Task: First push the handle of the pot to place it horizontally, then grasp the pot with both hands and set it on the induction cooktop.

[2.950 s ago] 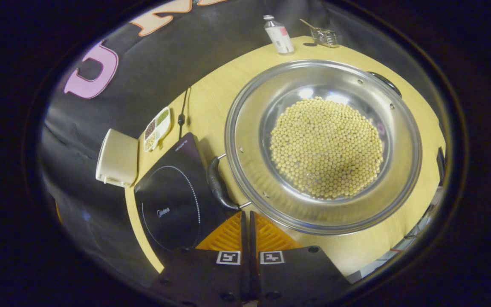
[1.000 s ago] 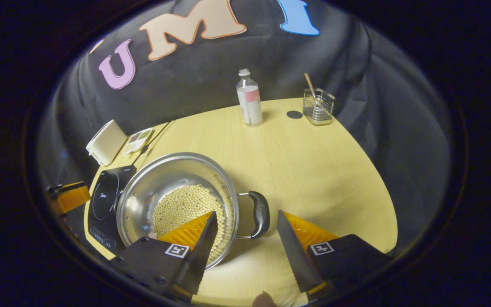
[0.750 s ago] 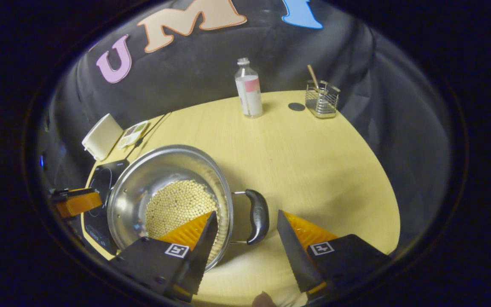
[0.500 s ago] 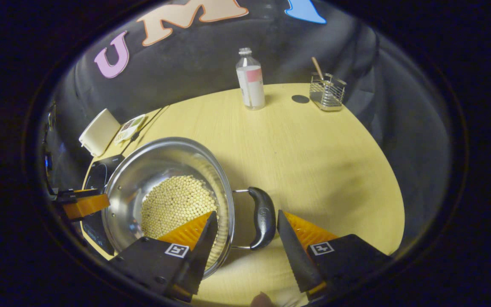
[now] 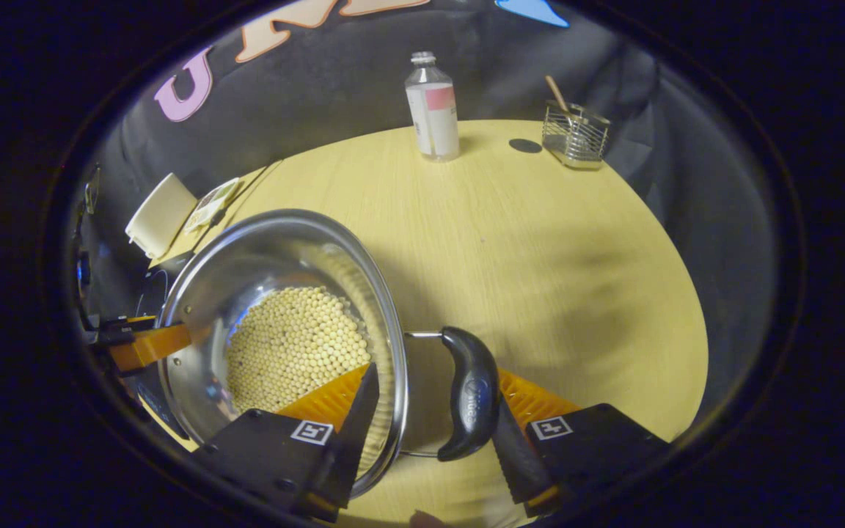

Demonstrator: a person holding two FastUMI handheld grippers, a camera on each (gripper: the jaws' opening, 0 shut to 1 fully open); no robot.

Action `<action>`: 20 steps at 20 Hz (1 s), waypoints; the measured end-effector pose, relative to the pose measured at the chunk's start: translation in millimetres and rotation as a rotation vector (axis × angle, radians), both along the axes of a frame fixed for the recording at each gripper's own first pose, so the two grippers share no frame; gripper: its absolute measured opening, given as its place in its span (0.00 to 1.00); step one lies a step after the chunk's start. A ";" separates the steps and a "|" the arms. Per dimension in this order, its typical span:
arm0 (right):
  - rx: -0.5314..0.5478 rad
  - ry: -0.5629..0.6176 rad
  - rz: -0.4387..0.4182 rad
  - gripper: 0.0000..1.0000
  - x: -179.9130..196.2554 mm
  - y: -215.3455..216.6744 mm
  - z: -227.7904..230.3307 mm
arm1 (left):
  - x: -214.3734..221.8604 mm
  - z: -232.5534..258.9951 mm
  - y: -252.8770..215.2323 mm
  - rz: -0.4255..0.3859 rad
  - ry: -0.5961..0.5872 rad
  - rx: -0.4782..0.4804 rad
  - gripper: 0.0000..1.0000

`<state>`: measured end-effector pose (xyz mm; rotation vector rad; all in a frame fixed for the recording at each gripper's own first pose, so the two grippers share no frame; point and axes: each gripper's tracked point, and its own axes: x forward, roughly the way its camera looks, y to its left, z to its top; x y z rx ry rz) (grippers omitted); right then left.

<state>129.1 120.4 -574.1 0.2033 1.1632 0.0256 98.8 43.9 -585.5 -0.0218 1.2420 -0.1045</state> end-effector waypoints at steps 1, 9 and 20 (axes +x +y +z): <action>-0.002 0.008 -0.011 0.71 0.5 -4.6 -5.6 | -0.7 -2.6 2.1 -0.004 0.012 0.019 0.78; 0.111 0.061 -0.128 0.61 -6.5 -3.8 -4.3 | -0.9 -3.4 0.2 0.032 0.017 -0.020 0.64; 0.123 0.013 -0.082 0.52 -41.3 4.2 38.9 | -56.7 40.4 8.0 0.134 0.001 -0.059 0.58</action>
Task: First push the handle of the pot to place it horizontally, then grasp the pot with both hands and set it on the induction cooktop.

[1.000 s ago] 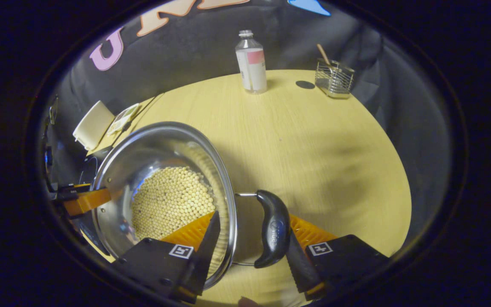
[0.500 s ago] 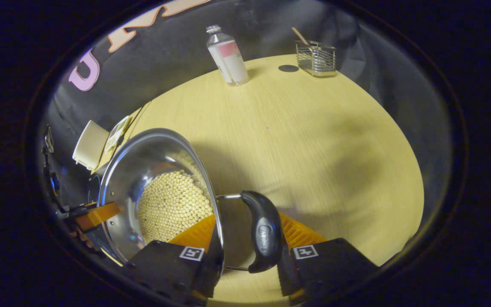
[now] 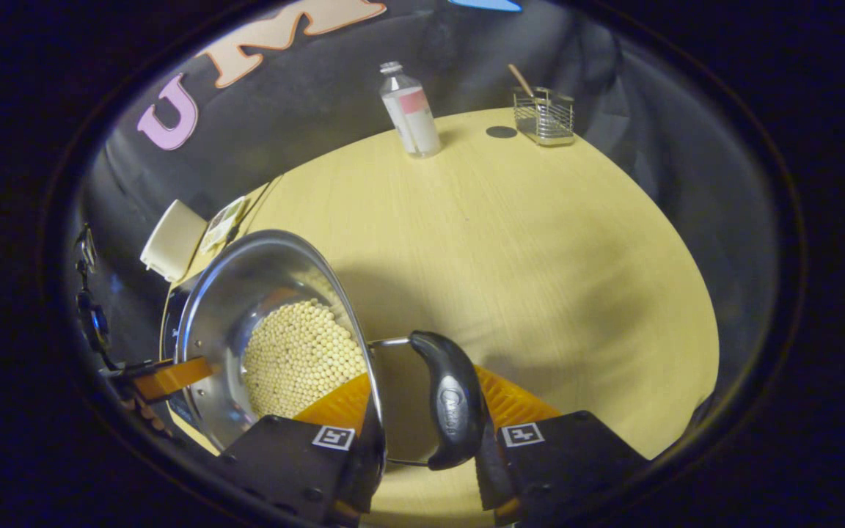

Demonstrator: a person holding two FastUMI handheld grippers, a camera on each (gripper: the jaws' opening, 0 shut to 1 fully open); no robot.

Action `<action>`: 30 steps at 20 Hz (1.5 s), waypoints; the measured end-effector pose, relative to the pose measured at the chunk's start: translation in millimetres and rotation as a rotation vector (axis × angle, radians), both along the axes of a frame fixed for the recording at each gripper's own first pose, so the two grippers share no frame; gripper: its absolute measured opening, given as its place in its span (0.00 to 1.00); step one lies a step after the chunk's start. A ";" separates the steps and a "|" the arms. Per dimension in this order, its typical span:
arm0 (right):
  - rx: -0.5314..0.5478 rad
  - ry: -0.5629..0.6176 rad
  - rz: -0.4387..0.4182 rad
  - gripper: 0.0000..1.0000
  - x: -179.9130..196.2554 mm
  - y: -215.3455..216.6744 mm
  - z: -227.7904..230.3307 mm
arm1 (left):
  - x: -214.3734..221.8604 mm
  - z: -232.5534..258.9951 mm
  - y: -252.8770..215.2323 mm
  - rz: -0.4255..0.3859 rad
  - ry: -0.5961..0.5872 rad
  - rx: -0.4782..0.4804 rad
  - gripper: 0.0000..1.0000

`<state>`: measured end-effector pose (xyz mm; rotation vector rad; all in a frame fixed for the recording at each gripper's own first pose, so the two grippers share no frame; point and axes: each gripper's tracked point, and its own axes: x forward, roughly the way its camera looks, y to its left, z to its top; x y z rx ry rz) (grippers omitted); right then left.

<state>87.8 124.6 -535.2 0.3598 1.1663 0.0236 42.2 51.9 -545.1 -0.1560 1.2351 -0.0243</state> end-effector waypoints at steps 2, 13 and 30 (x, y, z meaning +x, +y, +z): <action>0.003 -0.016 0.014 0.52 -6.8 7.7 9.0 | -10.3 10.3 7.8 0.011 -0.010 0.005 0.57; 0.044 -0.072 0.045 0.51 -31.0 98.3 63.4 | -41.6 66.2 96.2 0.042 -0.083 0.030 0.57; -0.050 -0.008 0.022 0.52 -5.3 268.5 73.9 | -14.5 33.8 261.4 0.018 -0.066 -0.067 0.57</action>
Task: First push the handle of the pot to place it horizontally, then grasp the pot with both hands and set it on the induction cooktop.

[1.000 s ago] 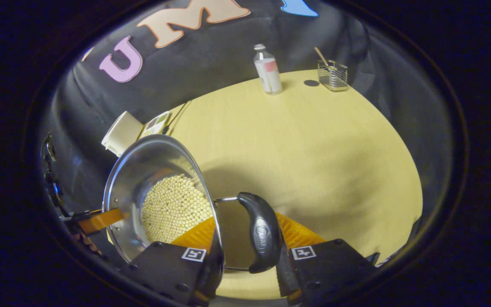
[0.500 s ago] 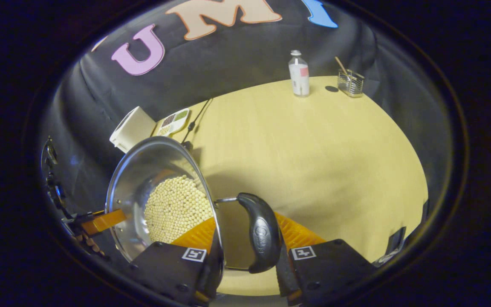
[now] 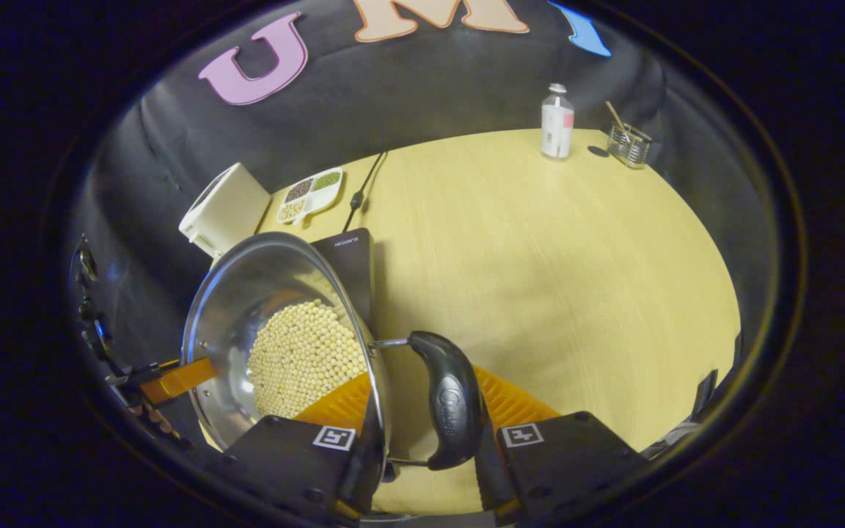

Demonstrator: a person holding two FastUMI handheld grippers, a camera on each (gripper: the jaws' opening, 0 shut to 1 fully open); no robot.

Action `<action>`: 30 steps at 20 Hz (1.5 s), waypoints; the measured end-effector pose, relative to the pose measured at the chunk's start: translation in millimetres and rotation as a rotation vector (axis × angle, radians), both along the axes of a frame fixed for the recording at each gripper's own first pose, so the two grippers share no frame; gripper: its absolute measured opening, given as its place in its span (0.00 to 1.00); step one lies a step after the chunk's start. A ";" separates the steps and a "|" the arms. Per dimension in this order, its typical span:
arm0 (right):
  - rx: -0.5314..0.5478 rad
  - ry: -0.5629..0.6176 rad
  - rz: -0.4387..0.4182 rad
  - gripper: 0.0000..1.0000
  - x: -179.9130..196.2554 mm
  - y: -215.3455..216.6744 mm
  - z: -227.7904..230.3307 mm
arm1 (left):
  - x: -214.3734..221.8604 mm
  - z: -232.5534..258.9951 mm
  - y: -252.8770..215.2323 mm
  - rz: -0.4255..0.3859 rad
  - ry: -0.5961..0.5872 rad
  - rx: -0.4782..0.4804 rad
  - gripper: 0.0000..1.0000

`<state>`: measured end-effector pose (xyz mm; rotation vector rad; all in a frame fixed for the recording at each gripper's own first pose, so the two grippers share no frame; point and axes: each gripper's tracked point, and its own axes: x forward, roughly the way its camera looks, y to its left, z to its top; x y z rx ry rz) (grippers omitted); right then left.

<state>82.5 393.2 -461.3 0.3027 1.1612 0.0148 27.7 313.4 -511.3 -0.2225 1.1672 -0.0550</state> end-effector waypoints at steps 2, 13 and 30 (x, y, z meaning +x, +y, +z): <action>-0.003 0.010 0.007 0.57 10.4 9.1 -3.3 | 7.9 -5.4 7.6 -0.001 0.000 0.003 0.55; 0.041 0.062 -0.057 0.52 51.7 44.6 -23.6 | 72.8 -16.5 41.5 -0.093 -0.105 0.084 0.57; 0.037 -0.014 -0.068 0.77 60.5 53.7 -23.9 | 79.3 -15.0 45.2 -0.144 -0.155 0.152 0.79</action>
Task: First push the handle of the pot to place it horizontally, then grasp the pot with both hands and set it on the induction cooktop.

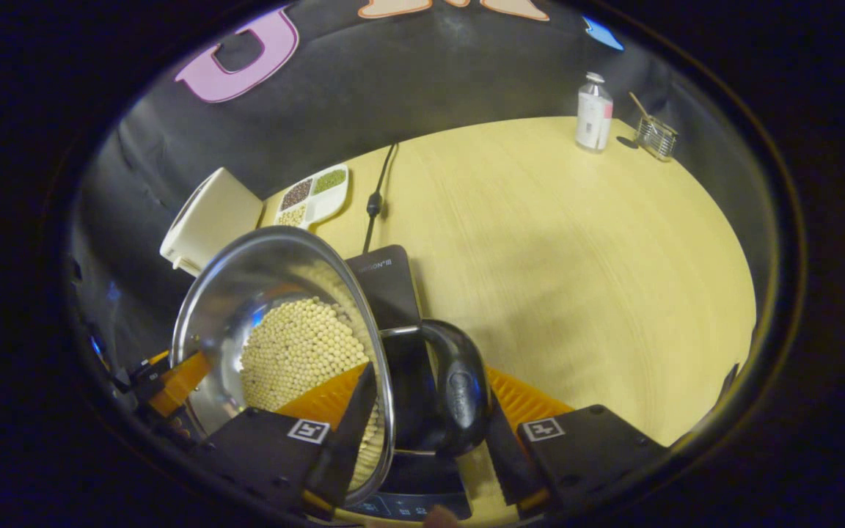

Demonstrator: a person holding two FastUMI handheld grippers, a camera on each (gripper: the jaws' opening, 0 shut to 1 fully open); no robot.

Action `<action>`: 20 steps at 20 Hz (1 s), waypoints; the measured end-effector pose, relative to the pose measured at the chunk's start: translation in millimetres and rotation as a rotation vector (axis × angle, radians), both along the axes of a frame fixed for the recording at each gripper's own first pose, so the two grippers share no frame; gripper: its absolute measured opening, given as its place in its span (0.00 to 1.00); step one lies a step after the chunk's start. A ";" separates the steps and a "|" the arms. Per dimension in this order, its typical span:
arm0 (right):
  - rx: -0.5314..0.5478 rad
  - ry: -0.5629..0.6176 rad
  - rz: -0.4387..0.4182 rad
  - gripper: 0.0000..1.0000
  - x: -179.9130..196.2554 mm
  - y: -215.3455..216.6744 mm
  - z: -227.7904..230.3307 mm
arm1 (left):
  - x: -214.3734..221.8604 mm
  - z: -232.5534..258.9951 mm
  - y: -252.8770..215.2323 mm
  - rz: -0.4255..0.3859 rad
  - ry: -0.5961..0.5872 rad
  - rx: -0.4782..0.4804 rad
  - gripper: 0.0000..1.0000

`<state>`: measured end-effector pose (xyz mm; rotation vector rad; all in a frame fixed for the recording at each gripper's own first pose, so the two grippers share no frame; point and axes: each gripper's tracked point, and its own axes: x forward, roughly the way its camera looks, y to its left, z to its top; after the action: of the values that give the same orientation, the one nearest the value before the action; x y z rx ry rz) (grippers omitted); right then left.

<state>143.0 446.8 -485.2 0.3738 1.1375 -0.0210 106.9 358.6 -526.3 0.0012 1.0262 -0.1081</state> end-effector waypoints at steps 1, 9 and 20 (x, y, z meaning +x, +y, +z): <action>0.002 -0.025 -0.012 0.80 3.5 -1.4 4.7 | -2.5 0.9 -1.3 0.005 -0.004 0.000 0.77; 0.029 -0.159 -0.053 0.82 7.3 -21.0 50.6 | 8.2 53.0 6.0 0.034 -0.174 0.123 0.89; 0.055 -0.460 0.041 0.81 -24.2 -76.1 149.1 | -50.8 130.9 -48.5 0.154 -0.241 0.108 0.89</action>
<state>118.7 370.7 -336.2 0.3802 0.6912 0.1268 56.1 310.1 -395.4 0.0327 0.7876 0.0865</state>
